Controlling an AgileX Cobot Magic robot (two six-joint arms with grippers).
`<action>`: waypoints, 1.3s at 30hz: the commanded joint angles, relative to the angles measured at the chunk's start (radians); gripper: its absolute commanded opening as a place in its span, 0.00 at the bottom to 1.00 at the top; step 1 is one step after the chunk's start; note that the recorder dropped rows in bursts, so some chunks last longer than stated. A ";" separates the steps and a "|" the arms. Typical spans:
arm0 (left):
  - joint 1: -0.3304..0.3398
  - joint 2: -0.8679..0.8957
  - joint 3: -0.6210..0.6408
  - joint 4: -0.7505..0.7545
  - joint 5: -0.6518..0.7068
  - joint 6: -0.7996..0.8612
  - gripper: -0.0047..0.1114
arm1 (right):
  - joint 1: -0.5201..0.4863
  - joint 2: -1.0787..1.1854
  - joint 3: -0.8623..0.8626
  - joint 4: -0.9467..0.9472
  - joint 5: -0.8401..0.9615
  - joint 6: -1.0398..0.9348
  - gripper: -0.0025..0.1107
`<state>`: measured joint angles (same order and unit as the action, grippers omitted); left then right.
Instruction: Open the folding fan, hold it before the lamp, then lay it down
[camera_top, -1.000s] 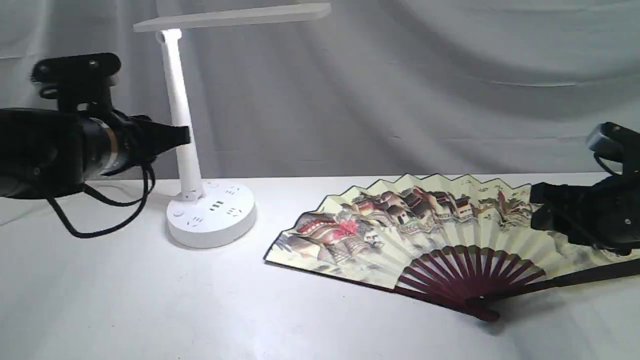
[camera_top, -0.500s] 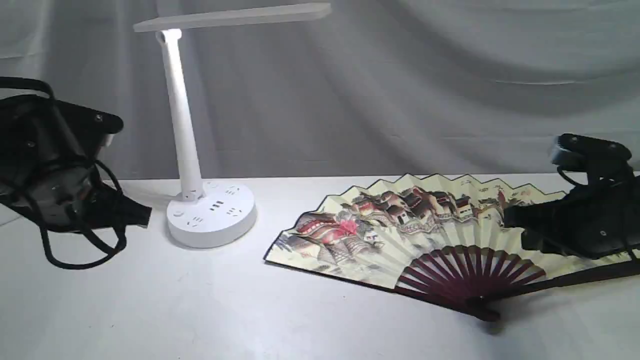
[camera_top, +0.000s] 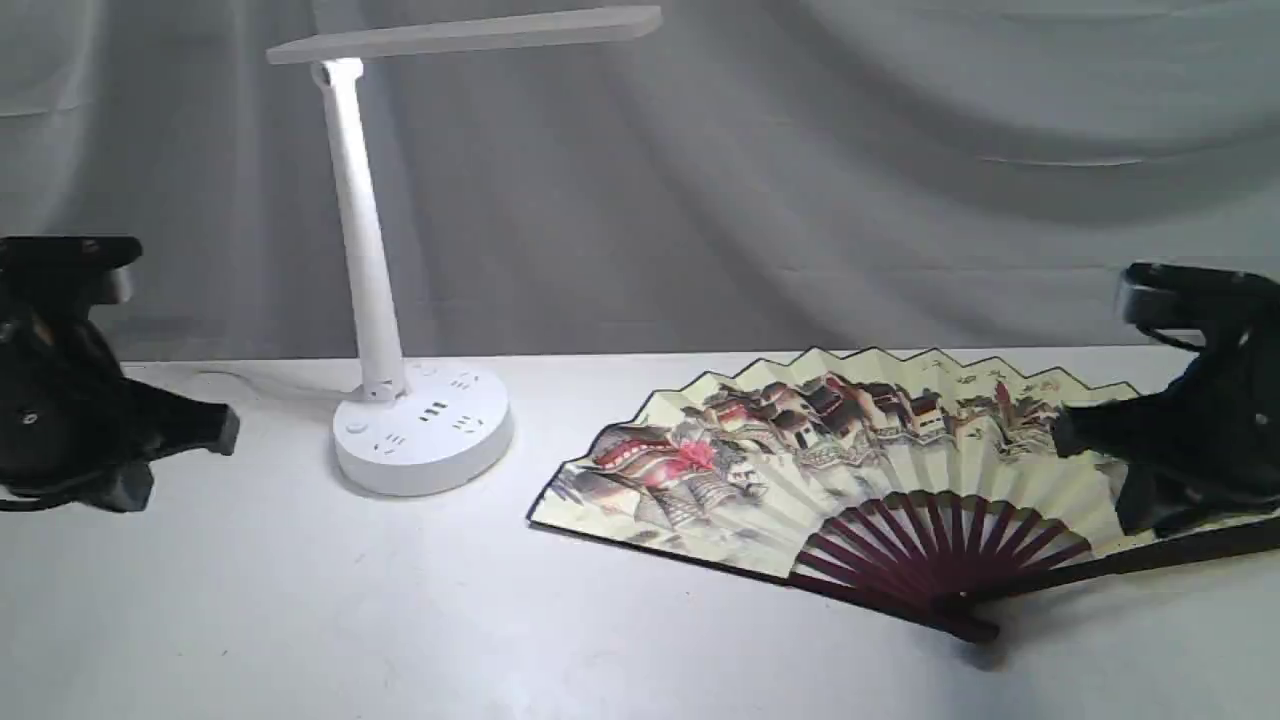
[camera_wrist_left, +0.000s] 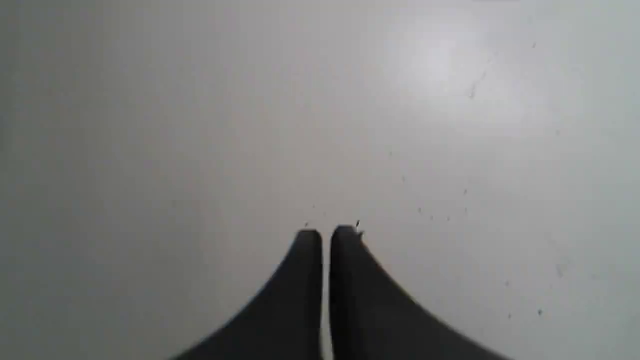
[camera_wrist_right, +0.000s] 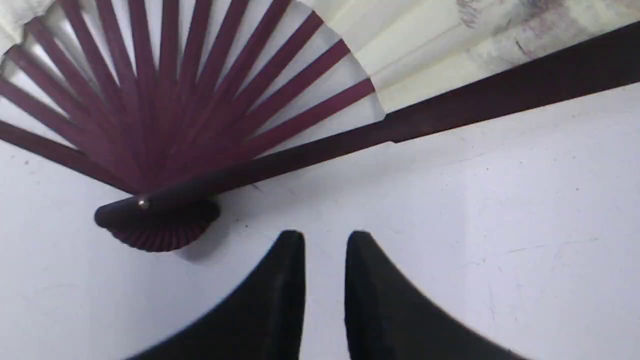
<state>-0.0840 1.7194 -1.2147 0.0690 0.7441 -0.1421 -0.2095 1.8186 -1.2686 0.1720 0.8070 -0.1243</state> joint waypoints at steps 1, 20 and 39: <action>0.069 -0.013 0.000 -0.120 0.089 0.124 0.04 | 0.001 -0.011 -0.064 -0.027 0.086 -0.013 0.16; 0.115 -0.015 0.000 -0.111 0.117 0.200 0.04 | -0.034 -0.011 -0.066 -0.103 0.113 -0.009 0.02; 0.115 -0.057 0.000 -0.111 0.124 0.252 0.04 | -0.021 -0.016 -0.066 -0.165 0.104 -0.009 0.02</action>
<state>0.0308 1.6854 -1.2147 -0.0410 0.8719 0.1000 -0.2380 1.8186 -1.3287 0.0160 0.9176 -0.1330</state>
